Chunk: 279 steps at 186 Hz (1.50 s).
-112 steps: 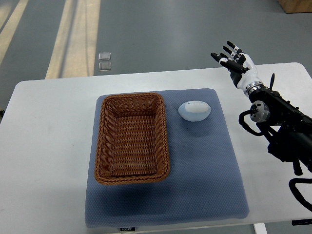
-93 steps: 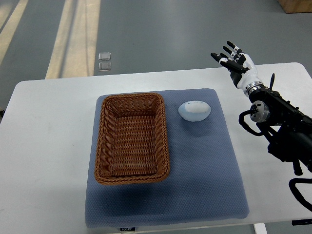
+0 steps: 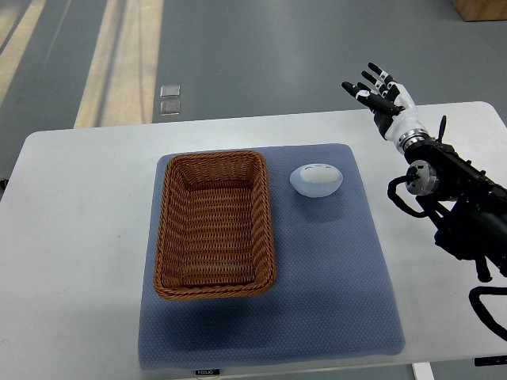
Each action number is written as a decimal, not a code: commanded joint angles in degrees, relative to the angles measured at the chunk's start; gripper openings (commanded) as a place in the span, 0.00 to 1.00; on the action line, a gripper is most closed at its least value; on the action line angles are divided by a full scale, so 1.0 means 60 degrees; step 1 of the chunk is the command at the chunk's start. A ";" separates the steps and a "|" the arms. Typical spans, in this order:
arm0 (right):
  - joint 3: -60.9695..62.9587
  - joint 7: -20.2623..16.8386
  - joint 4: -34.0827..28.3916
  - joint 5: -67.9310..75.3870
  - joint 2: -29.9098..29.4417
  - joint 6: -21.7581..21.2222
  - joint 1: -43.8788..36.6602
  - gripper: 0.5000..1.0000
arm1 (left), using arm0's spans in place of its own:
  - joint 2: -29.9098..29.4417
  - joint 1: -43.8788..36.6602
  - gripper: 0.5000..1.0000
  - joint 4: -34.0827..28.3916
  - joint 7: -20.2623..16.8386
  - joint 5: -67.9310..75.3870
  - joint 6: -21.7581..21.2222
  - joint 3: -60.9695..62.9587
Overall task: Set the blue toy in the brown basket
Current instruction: 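Raise the right hand and swing it toward the white egg-shaped toy, then reach the right hand forward and lower it over the egg toy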
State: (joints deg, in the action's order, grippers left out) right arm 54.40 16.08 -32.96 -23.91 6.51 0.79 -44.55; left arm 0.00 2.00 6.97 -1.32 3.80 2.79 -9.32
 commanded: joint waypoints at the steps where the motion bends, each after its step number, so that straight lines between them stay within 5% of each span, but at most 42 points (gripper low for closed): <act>1: 0.0000 0.0000 0.0000 0.0000 -0.0001 0.0000 -0.0002 0.82 | 0.0000 -0.0011 1.00 0.0055 0.0000 -0.0003 0.0004 0.0015; 86: 0.0000 -0.0015 -0.0014 0.0000 0.0043 0.0014 -0.0002 0.82 | 0.0000 -0.0011 1.00 0.0026 0.0000 -0.0003 0.0004 0.0000; 177: -0.0337 -0.0132 -0.1479 0.0308 0.1933 0.0483 -0.0017 0.82 | 0.0000 -0.0011 1.00 0.0026 0.0000 -0.0003 0.0004 0.0000; 230: -0.2710 -0.0351 -0.1669 -0.0249 0.3061 0.0322 -0.1013 0.82 | 0.0000 -0.0011 1.00 0.0026 0.0000 -0.0003 0.0004 0.0000; 279: -0.4966 -0.0425 -0.2285 -0.3955 0.3559 -0.0528 -0.2244 0.82 | 0.0000 -0.0011 1.00 0.0026 0.0000 -0.0003 0.0004 0.0000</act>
State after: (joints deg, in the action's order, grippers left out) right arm 28.72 13.92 -45.11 -38.68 26.54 -0.05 -55.62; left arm 0.00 1.94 7.11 -1.32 3.78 2.81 -9.32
